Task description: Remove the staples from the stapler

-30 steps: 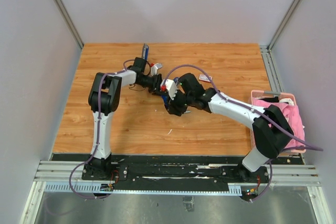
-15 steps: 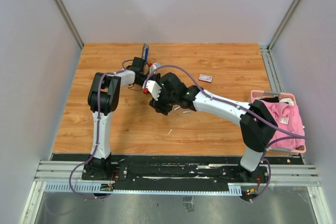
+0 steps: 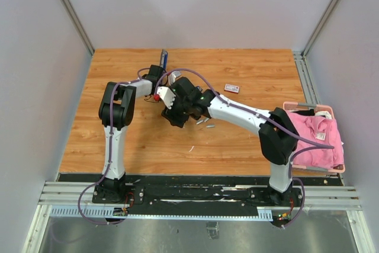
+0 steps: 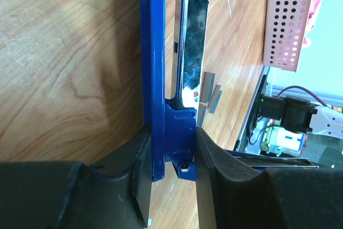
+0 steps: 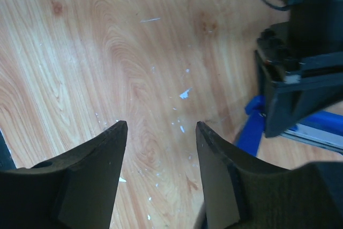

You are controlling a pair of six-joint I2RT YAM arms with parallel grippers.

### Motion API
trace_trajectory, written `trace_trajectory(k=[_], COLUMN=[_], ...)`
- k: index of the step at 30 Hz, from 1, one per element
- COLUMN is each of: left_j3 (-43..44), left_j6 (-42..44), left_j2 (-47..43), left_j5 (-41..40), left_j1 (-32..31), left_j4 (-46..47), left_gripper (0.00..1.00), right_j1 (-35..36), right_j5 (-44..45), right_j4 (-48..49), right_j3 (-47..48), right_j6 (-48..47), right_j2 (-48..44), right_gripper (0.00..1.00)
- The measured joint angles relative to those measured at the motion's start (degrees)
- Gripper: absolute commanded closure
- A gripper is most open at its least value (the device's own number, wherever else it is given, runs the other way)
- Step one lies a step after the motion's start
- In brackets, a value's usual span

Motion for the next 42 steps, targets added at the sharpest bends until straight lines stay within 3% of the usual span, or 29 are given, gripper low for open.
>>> trace_trajectory(k=[7,12,17,31,42], left_j3=[-0.2,-0.3,-0.5,-1.0,-1.3], left_j6=[-0.3,-0.4,-0.7,-1.6,-2.2], left_j2=[0.0,0.0,0.0,0.0,0.0], left_j5=[0.2,0.2,0.3,0.7,0.9], left_j1=[0.0,0.1,0.1,0.3,0.4], left_j4=[0.4,0.6,0.9,2.1,2.6], left_gripper=[0.86,0.85,0.85,0.86,0.86], right_j1=[-3.4,-8.8,-9.8,-9.4,-5.2], right_j5=[4.8,5.7,5.3,-15.2,-19.5], right_j4=[-1.2,0.0,-1.5,-7.6,-8.6], right_j3=[0.5,-1.7,-4.7,-3.9,6.0], right_j6=[3.2,6.4,7.9,9.3,10.8], right_j2=[-6.3,-9.6,-8.9,-3.5,9.7], right_gripper=[0.27,0.25,0.25,0.24,0.24])
